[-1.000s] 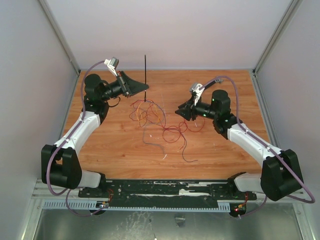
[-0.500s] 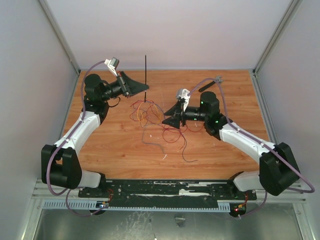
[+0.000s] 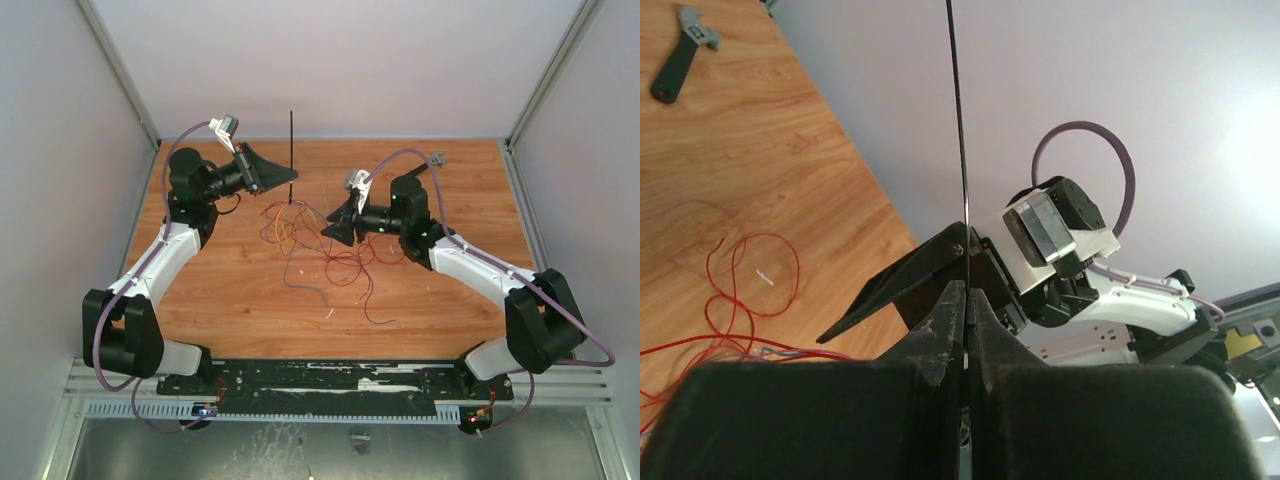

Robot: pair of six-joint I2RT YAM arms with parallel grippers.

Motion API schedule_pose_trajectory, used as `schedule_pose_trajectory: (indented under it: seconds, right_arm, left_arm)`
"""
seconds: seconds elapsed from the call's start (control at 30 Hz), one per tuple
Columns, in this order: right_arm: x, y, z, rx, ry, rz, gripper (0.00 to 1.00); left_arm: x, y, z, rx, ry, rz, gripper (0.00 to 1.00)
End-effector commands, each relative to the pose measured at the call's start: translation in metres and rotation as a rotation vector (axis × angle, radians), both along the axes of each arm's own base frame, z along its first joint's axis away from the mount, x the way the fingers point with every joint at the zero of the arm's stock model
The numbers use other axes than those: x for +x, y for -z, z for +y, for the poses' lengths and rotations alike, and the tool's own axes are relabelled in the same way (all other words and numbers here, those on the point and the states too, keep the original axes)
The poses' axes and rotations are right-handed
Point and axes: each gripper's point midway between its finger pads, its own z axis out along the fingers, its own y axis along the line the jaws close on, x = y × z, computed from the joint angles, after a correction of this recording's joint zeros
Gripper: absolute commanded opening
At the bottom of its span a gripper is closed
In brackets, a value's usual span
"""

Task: Zip-tie the wires
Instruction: Adjust the cable.

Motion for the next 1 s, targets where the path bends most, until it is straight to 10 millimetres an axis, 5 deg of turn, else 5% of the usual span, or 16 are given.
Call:
schedule_pose_trajectory:
  seconds: [0.0, 0.37, 0.63, 0.97]
  right_arm:
    - [0.008, -0.021, -0.001, 0.006, 0.031, -0.077, 0.37]
    - [0.002, -0.023, 0.001, 0.027, 0.007, -0.064, 0.0]
    - [0.006, -0.03, -0.039, 0.005, 0.125, -0.085, 0.0]
    - [0.003, -0.047, -0.055, 0.032, 0.162, -0.103, 0.0]
  left_arm:
    - [-0.008, -0.019, -0.001, 0.001, 0.015, -0.071, 0.0]
    - [-0.005, -0.013, 0.0, 0.015, 0.006, -0.061, 0.0]
    - [-0.003, -0.007, 0.001, 0.011, 0.0, -0.051, 0.0]
    - [-0.003, -0.004, 0.001, 0.013, -0.001, -0.047, 0.0]
